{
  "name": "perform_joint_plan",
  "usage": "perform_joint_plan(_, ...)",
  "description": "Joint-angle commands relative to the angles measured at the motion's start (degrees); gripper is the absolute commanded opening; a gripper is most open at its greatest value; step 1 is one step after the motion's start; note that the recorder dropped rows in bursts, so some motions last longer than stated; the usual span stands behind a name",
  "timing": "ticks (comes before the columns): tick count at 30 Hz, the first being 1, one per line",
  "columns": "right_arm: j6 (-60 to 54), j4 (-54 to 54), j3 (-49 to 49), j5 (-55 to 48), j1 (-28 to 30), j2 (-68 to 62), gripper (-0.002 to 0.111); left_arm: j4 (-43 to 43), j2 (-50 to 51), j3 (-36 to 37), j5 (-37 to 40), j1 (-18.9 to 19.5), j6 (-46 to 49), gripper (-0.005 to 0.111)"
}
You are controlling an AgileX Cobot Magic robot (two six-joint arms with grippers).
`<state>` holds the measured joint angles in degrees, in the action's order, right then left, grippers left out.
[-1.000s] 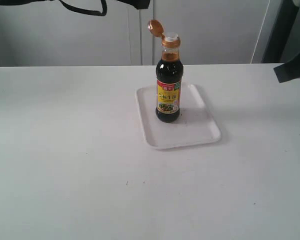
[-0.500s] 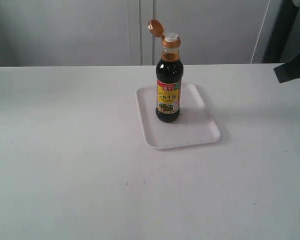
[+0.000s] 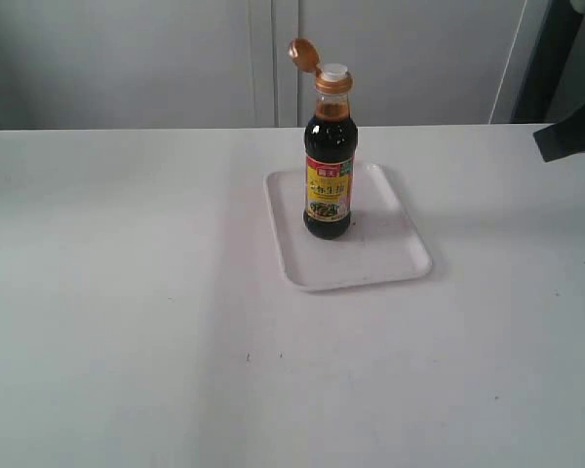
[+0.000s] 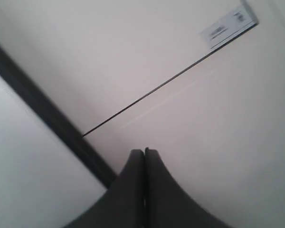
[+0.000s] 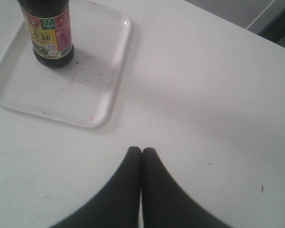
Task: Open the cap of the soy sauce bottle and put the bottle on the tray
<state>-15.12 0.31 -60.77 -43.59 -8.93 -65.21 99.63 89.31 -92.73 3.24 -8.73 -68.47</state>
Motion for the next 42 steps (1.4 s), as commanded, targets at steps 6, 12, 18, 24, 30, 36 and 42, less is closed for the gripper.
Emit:
perform_joint_plan(6,0.0,0.1,0.2,0.4,0.5,0.4,0.000,-24.1,-0.6,0.1,28.4,0.1,11.9,0.000)
perform_joint_plan(12,0.0,0.1,0.2,0.8,0.5,0.4,0.000,-66.4,-0.8,0.1,29.2,0.1,44.4,0.000)
perform_joint_plan(18,0.0,0.1,0.2,0.4,0.5,0.4,0.000,-93.4,-1.8,0.1,31.3,0.1,65.1,0.000)
perform_joint_plan(24,0.0,0.1,0.2,0.5,0.5,0.4,0.000,-98.7,-4.9,2.1,33.1,0.1,70.1,0.000)
perform_joint_plan(30,0.4,-0.3,0.2,3.4,0.5,0.4,0.000,-98.7,-10.1,9.8,28.3,0.1,70.5,0.000)
perform_joint_plan(36,7.1,-7.0,0.2,3.1,0.5,0.4,0.000,-98.9,-16.3,19.8,23.1,0.1,70.5,0.000)
perform_joint_plan(42,10.6,-13.3,0.2,-6.7,2.9,0.1,0.000,-99.6,-21.7,26.9,20.3,0.1,70.5,0.000)
